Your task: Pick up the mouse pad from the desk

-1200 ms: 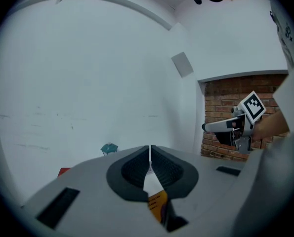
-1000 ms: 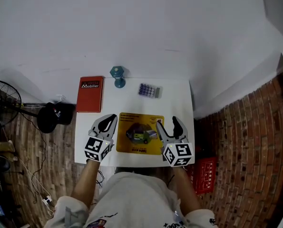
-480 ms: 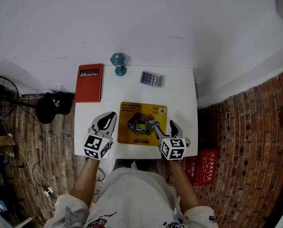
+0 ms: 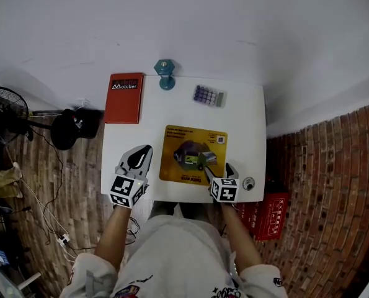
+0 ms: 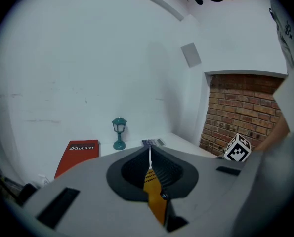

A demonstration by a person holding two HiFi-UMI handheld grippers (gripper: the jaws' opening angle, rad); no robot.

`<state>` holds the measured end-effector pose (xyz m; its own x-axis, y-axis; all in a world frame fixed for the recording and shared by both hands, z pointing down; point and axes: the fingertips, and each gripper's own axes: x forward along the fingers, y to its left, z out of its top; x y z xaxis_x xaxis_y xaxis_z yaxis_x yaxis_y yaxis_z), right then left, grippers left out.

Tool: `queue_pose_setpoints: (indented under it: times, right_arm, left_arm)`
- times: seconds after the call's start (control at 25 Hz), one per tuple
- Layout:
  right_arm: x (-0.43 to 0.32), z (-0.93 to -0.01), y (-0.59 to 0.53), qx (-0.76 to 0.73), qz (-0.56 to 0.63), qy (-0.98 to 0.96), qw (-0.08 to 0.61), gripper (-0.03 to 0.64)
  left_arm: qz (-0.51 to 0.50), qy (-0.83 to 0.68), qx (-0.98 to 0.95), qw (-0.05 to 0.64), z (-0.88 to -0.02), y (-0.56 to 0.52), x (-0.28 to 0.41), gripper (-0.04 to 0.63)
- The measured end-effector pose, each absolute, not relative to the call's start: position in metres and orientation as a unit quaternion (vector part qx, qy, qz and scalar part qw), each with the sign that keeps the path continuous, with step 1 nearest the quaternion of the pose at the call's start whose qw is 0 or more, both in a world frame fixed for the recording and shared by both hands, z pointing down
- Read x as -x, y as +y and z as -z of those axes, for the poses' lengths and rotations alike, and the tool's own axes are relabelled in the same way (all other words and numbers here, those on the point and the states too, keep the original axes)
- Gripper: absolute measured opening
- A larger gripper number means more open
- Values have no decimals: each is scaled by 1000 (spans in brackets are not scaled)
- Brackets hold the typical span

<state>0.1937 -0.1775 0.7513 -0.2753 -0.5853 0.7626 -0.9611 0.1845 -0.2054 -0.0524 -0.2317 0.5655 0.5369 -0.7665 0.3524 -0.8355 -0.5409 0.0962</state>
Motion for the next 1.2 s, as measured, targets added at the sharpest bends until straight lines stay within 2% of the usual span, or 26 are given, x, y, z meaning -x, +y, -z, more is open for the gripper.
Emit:
queue_pose_setpoints:
  times: [0.44, 1.2]
  right_arm:
    - [-195, -791, -161, -546, -378, -681, 308, 391]
    - [-197, -799, -162, -564, -379, -642, 354, 393]
  left_arm:
    - [-144, -477, -855, 142, -577, -220, 72, 29]
    - [-153, -477, -852, 150, -585, -216, 85, 29]
